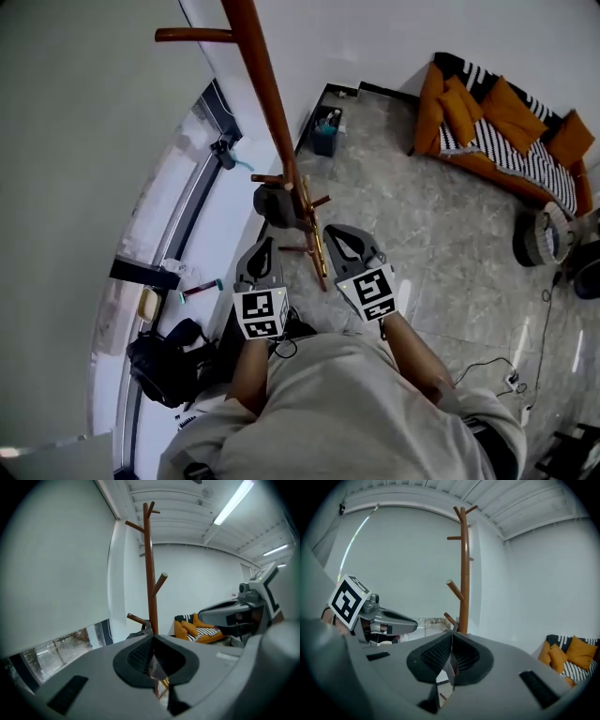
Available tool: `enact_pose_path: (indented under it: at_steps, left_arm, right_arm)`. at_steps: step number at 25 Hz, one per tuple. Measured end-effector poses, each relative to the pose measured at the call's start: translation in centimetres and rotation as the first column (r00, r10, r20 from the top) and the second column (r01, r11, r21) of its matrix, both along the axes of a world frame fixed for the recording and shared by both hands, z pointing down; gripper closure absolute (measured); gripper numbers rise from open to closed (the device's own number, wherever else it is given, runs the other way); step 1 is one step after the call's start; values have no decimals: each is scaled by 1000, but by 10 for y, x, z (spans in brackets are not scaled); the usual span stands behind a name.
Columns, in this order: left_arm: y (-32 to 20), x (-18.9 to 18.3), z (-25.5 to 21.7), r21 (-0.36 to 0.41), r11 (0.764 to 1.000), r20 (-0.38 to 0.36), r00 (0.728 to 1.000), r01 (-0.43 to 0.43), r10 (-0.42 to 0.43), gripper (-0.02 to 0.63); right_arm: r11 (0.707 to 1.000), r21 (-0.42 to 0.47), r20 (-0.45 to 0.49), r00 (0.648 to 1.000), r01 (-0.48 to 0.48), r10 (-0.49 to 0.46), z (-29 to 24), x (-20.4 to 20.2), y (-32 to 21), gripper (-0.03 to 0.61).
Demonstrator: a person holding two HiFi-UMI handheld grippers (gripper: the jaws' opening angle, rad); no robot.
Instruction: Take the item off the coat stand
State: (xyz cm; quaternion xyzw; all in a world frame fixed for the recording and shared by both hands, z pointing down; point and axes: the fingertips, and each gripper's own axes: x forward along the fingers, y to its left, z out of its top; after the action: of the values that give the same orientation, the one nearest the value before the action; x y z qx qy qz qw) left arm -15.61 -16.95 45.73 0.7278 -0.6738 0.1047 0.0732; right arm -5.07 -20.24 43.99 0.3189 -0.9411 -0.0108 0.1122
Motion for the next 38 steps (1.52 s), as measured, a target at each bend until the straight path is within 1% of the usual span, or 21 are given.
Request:
enact_pose_path:
  at_steps: [5, 8, 14, 18, 21, 22, 23, 24, 25, 27, 29, 33, 35, 38]
  left_arm:
    - [-16, -35, 8, -7, 1000, -25, 1000, -8, 8, 604]
    - [-28, -54, 20, -28, 999, -35, 999, -27, 26, 604]
    - [-51, -76, 41, -74, 992, -23, 995, -101, 100, 604]
    - [-72, -91, 55, -132, 980, -7, 989, -150, 151, 604]
    - [-85, -96, 68, -184, 964, 24, 979, -194, 202, 600]
    - [-89, -97, 75, -201, 957, 30, 975, -208, 218, 579]
    - [-93, -97, 83, -219, 949, 31, 971, -225, 237, 539]
    - [-96, -97, 90, -239, 941, 29, 966, -242, 256, 499]
    - [-99, -97, 95, -258, 931, 27, 961, -259, 275, 465]
    - [-104, -96, 101, -295, 910, 25, 950, -291, 312, 418]
    - [-108, -97, 112, -322, 891, 21, 939, -319, 344, 407]
    - [-114, -96, 138, -376, 855, 1, 923, -357, 386, 407]
    - [-116, -95, 148, -387, 845, -2, 916, -370, 400, 407]
    - [-122, -91, 153, -378, 841, 15, 905, -388, 424, 407]
  right_arm:
    - [1000, -7, -49, 999, 8, -8, 9, -39, -12, 573]
    - [1000, -17, -81, 997, 3, -4, 20, -61, -20, 572]
    - [998, -51, -139, 990, -44, 37, 44, -89, -37, 572]
    - [992, -84, -175, 982, -90, 74, 59, -99, -49, 572]
    - [987, -99, -195, 975, -128, 107, 69, -101, -54, 571]
    - [985, -103, -198, 974, -136, 114, 72, -102, -54, 571]
    - [984, -111, -198, 973, -142, 118, 76, -103, -54, 558]
    - [981, -122, -195, 973, -148, 123, 79, -105, -55, 500]
    - [978, -134, -190, 973, -158, 131, 82, -106, -56, 455]
    - [970, -158, -182, 971, -186, 157, 89, -105, -60, 448]
    - [961, -180, -186, 966, -212, 178, 97, -106, -65, 441]
    - [948, -204, -207, 957, -245, 203, 110, -110, -69, 437]
    - [945, -204, -215, 954, -254, 210, 114, -113, -71, 437]
    - [942, -209, -224, 951, -262, 215, 120, -118, -75, 436]
